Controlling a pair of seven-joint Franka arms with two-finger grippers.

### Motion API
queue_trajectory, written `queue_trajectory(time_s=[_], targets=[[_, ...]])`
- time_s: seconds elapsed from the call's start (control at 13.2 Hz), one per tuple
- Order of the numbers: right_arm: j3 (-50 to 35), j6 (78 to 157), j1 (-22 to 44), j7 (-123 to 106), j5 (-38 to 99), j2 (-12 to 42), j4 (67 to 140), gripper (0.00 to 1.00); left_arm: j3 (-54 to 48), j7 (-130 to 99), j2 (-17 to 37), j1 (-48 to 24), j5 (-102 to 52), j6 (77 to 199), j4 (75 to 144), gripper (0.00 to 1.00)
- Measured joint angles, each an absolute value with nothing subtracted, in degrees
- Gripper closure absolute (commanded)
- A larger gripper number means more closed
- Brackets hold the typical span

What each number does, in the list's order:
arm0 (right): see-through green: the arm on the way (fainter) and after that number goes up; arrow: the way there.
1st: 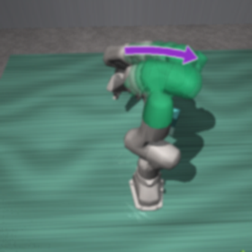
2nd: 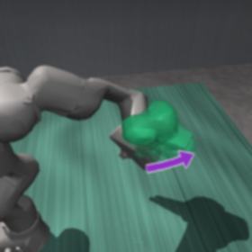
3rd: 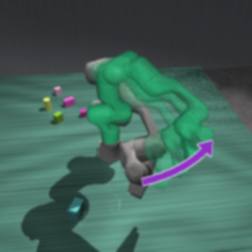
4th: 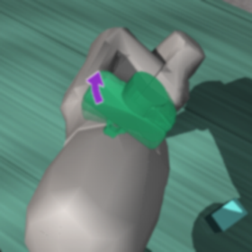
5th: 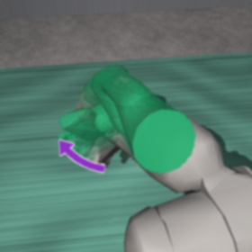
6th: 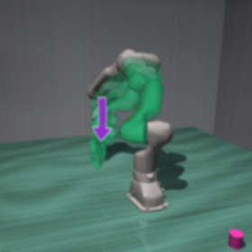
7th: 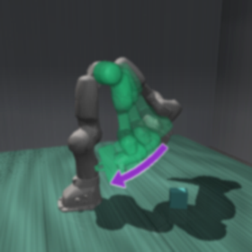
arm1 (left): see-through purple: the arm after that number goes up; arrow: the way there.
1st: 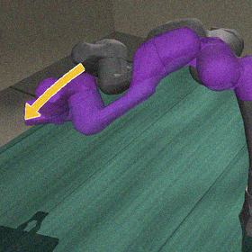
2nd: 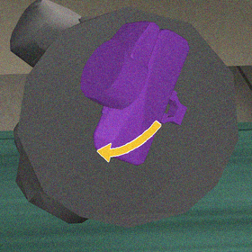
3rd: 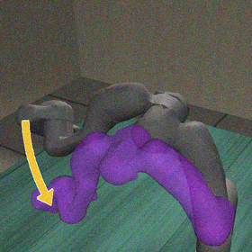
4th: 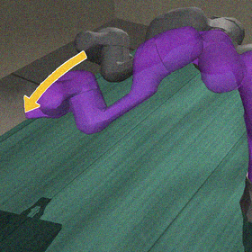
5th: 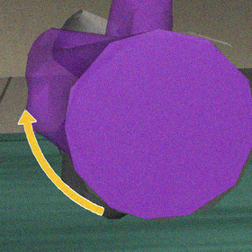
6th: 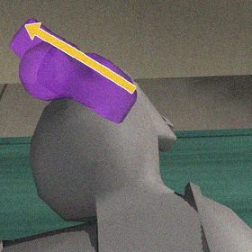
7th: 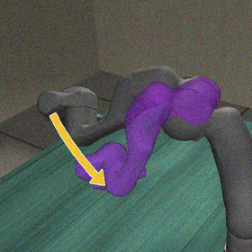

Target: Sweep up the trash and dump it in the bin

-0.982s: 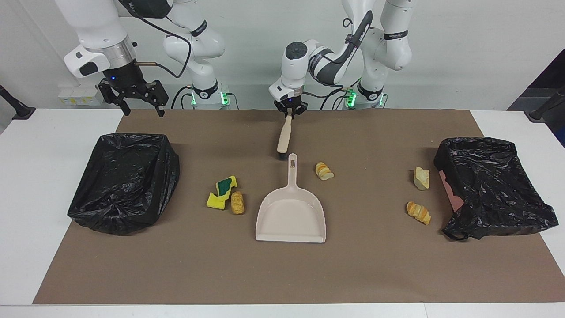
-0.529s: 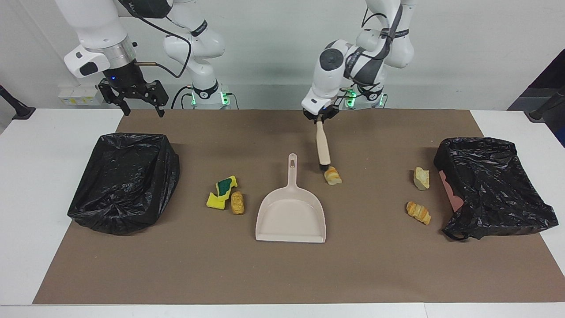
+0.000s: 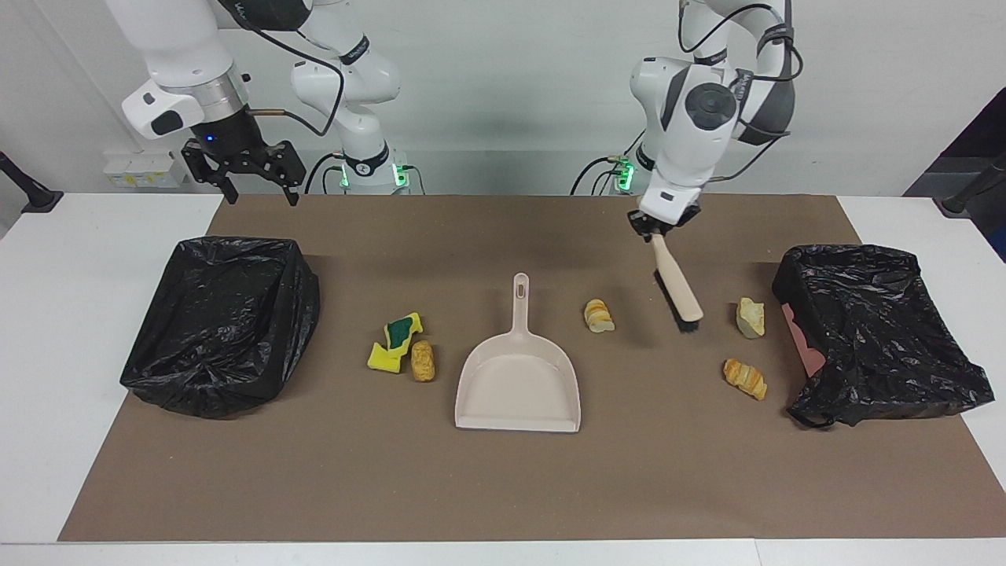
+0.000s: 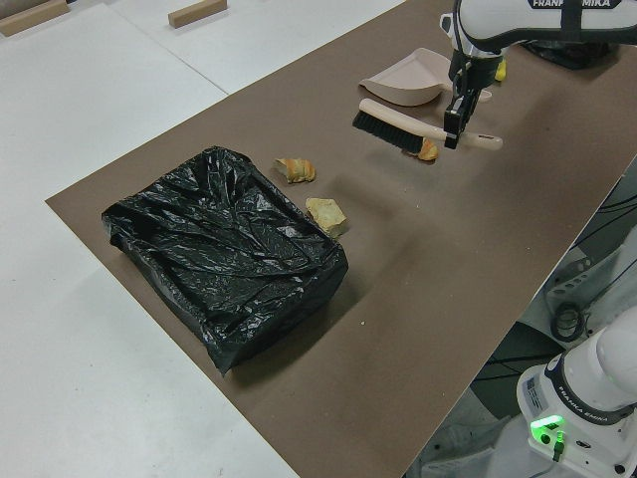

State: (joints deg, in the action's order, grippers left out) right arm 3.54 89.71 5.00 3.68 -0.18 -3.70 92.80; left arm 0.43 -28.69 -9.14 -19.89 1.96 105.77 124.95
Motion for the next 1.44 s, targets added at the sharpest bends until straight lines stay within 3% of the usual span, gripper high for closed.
queue_trajectory(time_s=[0.15,0.38,0.76,1.06,1.44], targets=[[0.4,90.3,5.7,3.8,0.0,-3.8,93.9,0.0,0.5,-26.3,-8.8,-14.0,2.9,105.7,125.0,1.0],[-0.9,98.0,11.9,9.7,0.2,-2.7,98.7,0.0,0.5,-18.9,-8.5,-4.0,3.4,106.1,125.3,1.0],[-1.2,112.4,26.6,27.4,0.4,8.1,100.8,0.0,0.5,-11.1,-6.9,5.5,3.6,114.2,130.9,1.0],[-1.2,121.9,32.2,30.9,0.4,16.2,100.8,0.0,-0.7,-9.7,-4.7,4.8,3.6,117.5,131.8,1.0],[-1.1,124.7,35.8,31.7,0.4,20.7,100.8,0.0,-1.6,-9.8,-4.7,-6.9,2.6,117.5,131.7,1.0]])
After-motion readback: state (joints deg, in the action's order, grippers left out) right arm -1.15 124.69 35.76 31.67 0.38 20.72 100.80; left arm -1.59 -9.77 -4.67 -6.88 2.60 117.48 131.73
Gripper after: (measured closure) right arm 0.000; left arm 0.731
